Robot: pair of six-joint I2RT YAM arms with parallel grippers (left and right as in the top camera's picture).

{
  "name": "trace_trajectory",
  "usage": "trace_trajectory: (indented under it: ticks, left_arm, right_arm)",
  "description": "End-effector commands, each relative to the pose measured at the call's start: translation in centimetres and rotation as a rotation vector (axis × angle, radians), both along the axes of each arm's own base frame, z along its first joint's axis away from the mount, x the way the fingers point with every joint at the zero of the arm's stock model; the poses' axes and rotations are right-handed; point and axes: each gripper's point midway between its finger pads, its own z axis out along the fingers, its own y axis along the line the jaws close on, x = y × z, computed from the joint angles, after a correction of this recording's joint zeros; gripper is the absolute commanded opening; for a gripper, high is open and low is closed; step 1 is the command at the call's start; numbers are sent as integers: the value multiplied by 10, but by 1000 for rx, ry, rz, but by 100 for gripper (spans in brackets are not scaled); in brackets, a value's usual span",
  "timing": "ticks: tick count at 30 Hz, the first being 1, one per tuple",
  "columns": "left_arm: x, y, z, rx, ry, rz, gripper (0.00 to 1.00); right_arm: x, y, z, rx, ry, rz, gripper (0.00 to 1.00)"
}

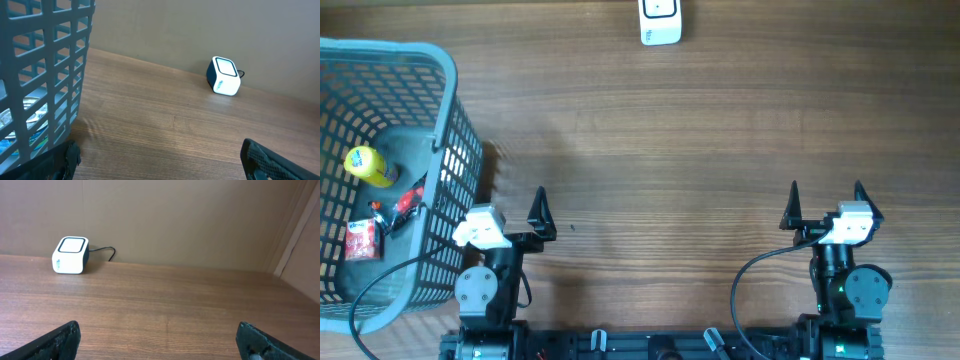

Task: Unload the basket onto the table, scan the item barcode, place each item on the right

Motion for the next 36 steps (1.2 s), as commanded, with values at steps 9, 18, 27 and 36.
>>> trace_trajectory:
  ticks: [9,18,27,36]
  left_arm:
    - [1,-2,-7,14,25,-13,100]
    - [1,-1,-7,14,25,-12,100]
    - [0,-12,-4,-8,15,-72,100]
    - [0,-19,-1,-65,6,-104,100]
  right_arm:
    - [2,1,-7,18,27,10,100]
    - [2,1,-7,18,27,10,100]
    - [2,1,-7,18,27,10,100]
    - [2,1,-7,18,27,10,100]
